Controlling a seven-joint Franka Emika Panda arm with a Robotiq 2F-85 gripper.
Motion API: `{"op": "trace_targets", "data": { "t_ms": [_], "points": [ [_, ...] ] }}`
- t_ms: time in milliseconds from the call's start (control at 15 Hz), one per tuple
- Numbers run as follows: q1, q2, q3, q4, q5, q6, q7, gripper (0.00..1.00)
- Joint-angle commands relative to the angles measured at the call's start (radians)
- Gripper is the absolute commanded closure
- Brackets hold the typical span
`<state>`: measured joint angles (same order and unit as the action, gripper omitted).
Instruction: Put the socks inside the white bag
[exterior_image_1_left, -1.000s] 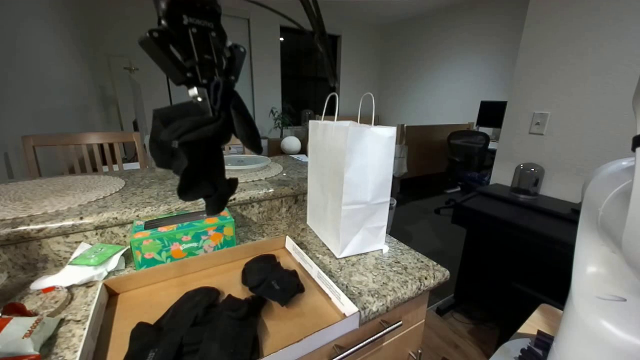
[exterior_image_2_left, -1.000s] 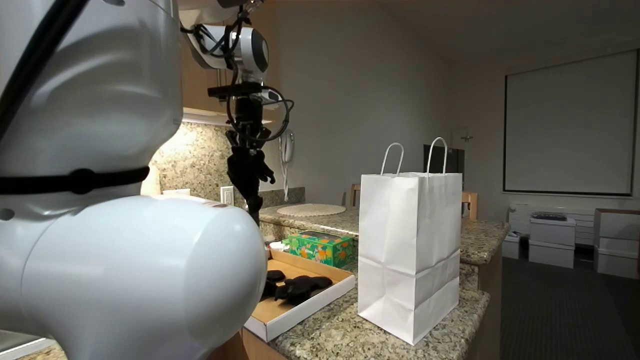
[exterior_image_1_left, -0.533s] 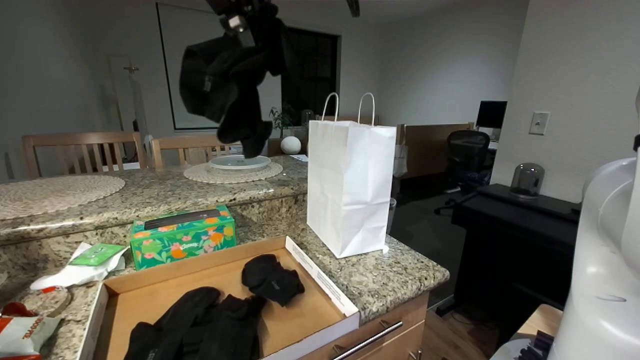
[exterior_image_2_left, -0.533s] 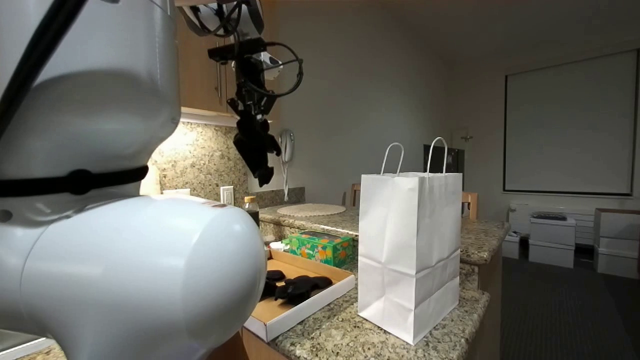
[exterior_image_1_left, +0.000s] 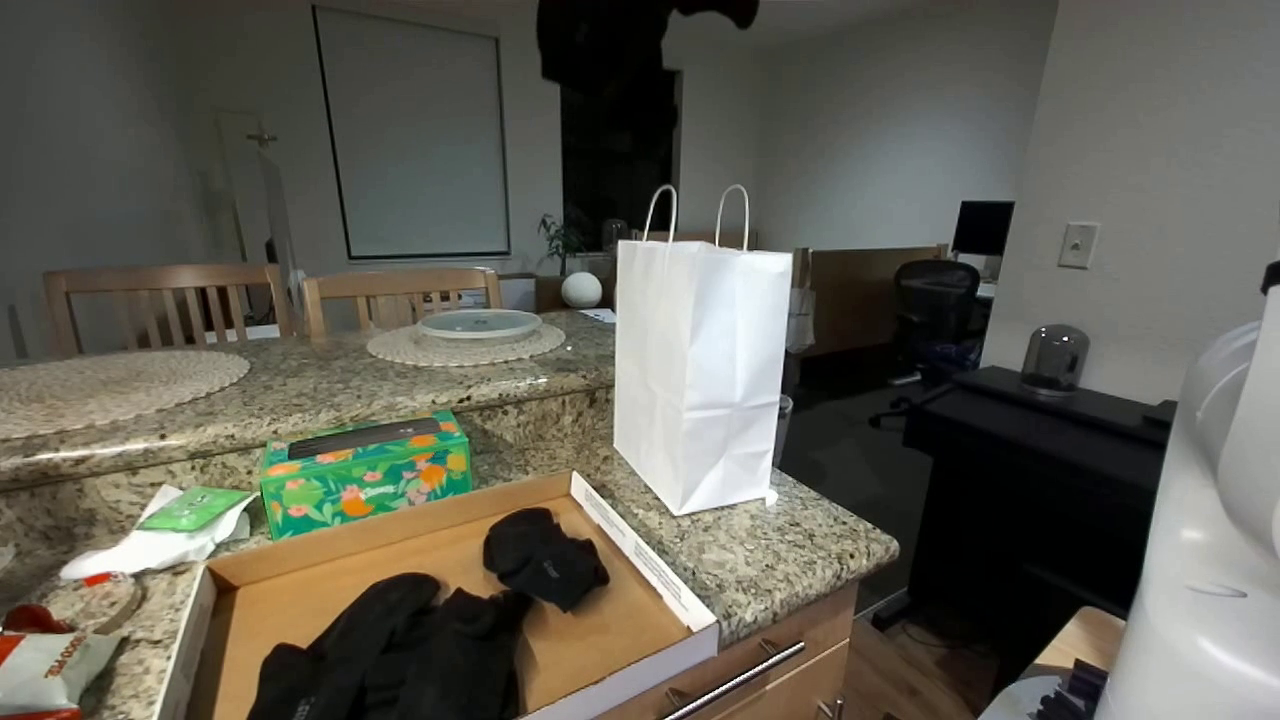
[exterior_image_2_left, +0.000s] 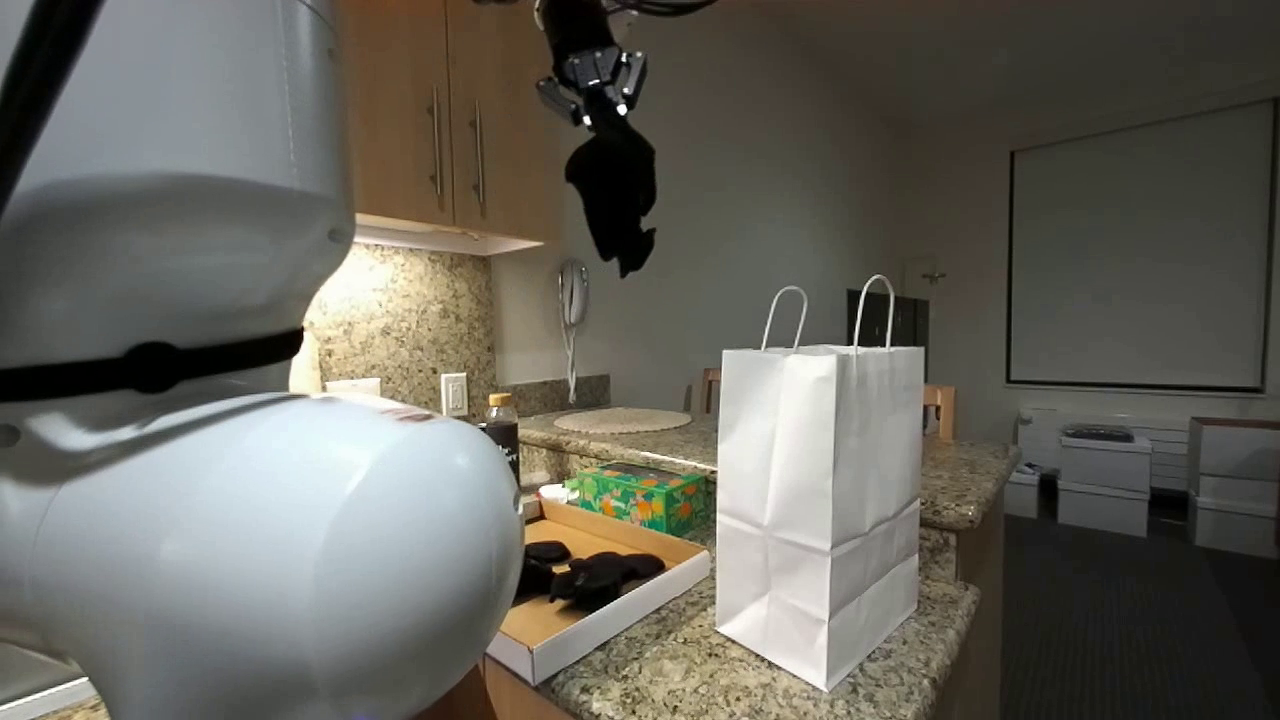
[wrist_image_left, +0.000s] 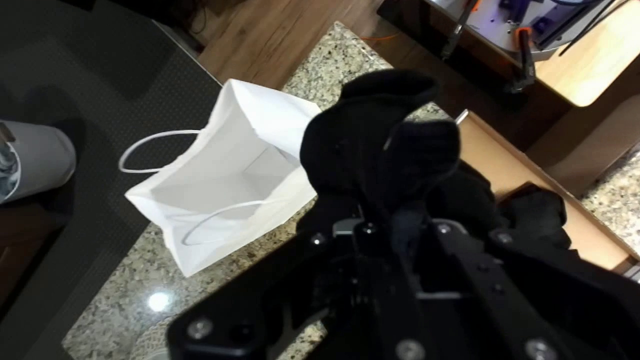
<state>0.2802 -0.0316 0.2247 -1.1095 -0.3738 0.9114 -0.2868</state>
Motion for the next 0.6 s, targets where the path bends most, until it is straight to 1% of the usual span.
{"op": "trace_targets", "data": {
  "t_ms": [0,267,400,533],
  "points": [
    [-0.061,0.021,-0.071,0.125,-0.024,0.026,-0.131,0.91],
    [-0.135,0.065,-0.171,0.219,0.032,0.082,-0.174,0.91],
    [-0.167,0.089,-0.209,0.229,0.072,0.114,-0.182,0.91],
    [-0.196,0.104,-0.241,0.203,0.133,0.166,-0.168,0.91]
  ]
}}
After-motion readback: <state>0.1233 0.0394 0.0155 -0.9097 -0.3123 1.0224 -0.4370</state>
